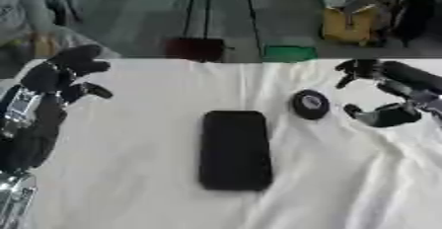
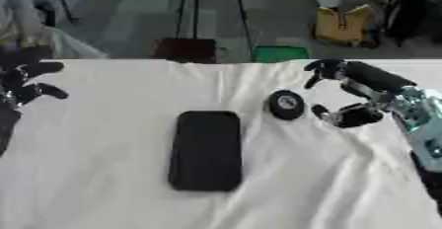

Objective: Pick up objects on the table and place them in the box.

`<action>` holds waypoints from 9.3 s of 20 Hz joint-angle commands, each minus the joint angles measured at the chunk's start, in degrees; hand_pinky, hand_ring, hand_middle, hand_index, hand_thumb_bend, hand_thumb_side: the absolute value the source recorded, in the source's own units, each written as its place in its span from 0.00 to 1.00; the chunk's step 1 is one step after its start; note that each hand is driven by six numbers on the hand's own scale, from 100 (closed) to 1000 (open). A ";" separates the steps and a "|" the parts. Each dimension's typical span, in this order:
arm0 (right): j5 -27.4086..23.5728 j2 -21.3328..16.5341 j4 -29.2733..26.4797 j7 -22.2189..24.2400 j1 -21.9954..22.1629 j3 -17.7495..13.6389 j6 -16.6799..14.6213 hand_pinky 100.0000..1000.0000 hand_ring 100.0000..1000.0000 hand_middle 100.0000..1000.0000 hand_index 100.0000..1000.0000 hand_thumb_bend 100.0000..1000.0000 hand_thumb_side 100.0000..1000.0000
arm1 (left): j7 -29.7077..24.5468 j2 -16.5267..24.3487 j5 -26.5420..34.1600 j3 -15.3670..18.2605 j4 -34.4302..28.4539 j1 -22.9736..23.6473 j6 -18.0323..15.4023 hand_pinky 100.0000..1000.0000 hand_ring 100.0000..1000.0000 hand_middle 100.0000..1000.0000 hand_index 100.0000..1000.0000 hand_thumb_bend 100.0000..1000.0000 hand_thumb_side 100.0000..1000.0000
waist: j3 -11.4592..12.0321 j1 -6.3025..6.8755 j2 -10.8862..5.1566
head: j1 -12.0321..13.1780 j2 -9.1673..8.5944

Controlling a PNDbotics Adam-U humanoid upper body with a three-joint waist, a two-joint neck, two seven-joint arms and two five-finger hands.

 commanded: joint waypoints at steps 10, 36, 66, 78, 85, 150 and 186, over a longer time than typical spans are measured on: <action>0.16 -1.33 -0.68 -0.18 -0.79 -0.36 -0.16 0.93 0.88 0.89 0.73 0.18 0.01 | -0.14 0.74 0.05 0.26 -0.57 -0.51 -0.06 0.60 0.81 0.83 0.81 0.08 0.94 | 0.01 -0.07 -0.81 | 0.06 -0.58; 12.26 -0.35 23.02 1.24 -10.99 0.58 -3.86 0.96 0.90 0.90 0.72 0.21 0.08 | -2.17 0.13 0.25 -1.17 -0.63 -1.16 0.01 0.60 0.82 0.83 0.81 0.08 0.95 | 4.43 0.07 0.31 | -2.21 -0.76; 20.97 2.01 28.37 -3.75 -12.82 -0.13 -5.58 0.97 0.90 0.90 0.70 0.20 0.07 | -2.57 -0.17 0.73 -1.40 -0.92 -1.21 0.04 0.60 0.82 0.83 0.81 0.08 0.95 | 6.62 0.50 0.23 | -2.21 -0.69; 23.94 1.99 27.10 -11.07 -12.37 0.09 -5.20 0.94 0.84 0.82 0.39 0.20 0.00 | -2.51 -0.26 0.77 -1.38 -0.83 -1.11 0.04 0.60 0.82 0.83 0.81 0.08 0.96 | 6.31 0.46 -0.05 | -1.92 -0.65; 26.62 1.97 26.50 -16.78 -12.05 0.38 -5.68 0.93 0.82 0.80 0.36 0.21 0.00 | -2.49 -0.22 0.86 -1.33 -0.84 -1.03 0.03 0.60 0.82 0.83 0.81 0.08 0.96 | 6.18 0.54 -0.23 | -1.81 -0.65; 35.01 4.90 34.34 -6.79 -16.34 -0.24 -8.21 1.00 0.93 0.92 0.81 0.12 0.06 | -3.41 -0.50 1.73 -2.05 -1.25 -1.28 0.16 0.60 0.83 0.83 0.80 0.08 0.96 | 8.40 1.22 -0.88 | -3.87 -1.89; 39.79 5.24 37.19 -9.90 -15.87 -1.28 -5.98 0.99 0.89 0.86 0.55 0.03 0.00 | -3.32 -0.51 1.90 -1.95 -1.42 -1.25 0.17 0.60 0.83 0.83 0.80 0.08 0.96 | 8.88 1.24 -1.12 | -4.12 -2.34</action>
